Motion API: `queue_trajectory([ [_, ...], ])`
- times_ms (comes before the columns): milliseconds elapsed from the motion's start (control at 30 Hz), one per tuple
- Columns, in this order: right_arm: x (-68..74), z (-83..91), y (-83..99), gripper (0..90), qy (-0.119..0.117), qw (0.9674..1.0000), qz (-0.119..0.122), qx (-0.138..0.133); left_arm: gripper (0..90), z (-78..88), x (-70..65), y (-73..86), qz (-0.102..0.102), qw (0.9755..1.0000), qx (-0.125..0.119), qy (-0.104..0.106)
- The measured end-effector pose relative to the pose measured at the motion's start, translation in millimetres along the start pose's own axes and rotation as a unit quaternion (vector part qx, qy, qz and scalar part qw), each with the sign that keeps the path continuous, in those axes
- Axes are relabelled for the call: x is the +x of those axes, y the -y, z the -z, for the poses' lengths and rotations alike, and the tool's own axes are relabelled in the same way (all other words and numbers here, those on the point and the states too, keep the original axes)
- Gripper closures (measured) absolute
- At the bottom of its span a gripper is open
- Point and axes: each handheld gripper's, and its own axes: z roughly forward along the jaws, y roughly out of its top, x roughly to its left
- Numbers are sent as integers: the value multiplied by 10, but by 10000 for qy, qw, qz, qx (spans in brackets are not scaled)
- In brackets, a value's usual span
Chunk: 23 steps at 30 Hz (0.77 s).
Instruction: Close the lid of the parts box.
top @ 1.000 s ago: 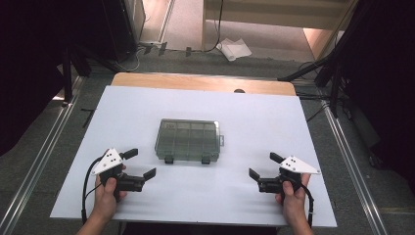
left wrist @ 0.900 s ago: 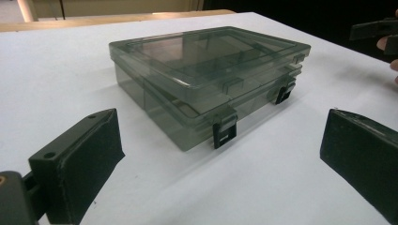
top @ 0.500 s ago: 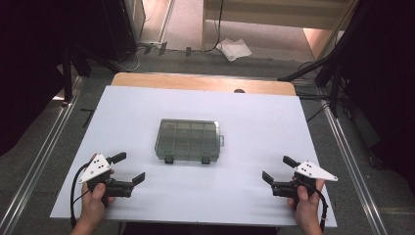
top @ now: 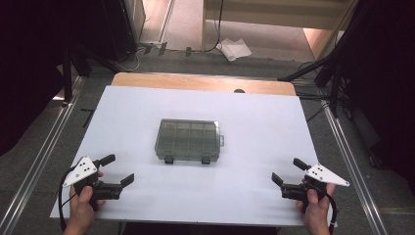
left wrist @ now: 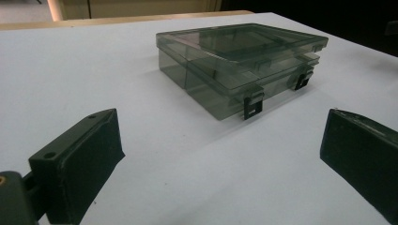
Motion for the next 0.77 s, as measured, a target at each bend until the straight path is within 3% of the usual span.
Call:
queue_trajectory([
  [267, -32, 105, -17, 0, 107, 9998, -71, -149, 0, 114, 62, -28, -40, 9999, -55, -135],
  [467, -72, 168, 26, 0, 173, 9995, -173, -173, 0, 197, 128, 3, 67, 9998, -104, -159],
  [767, -74, 187, 32, 0, 187, 9995, -187, -189, 0, 191, 166, 8, 84, 9997, -75, -199],
])
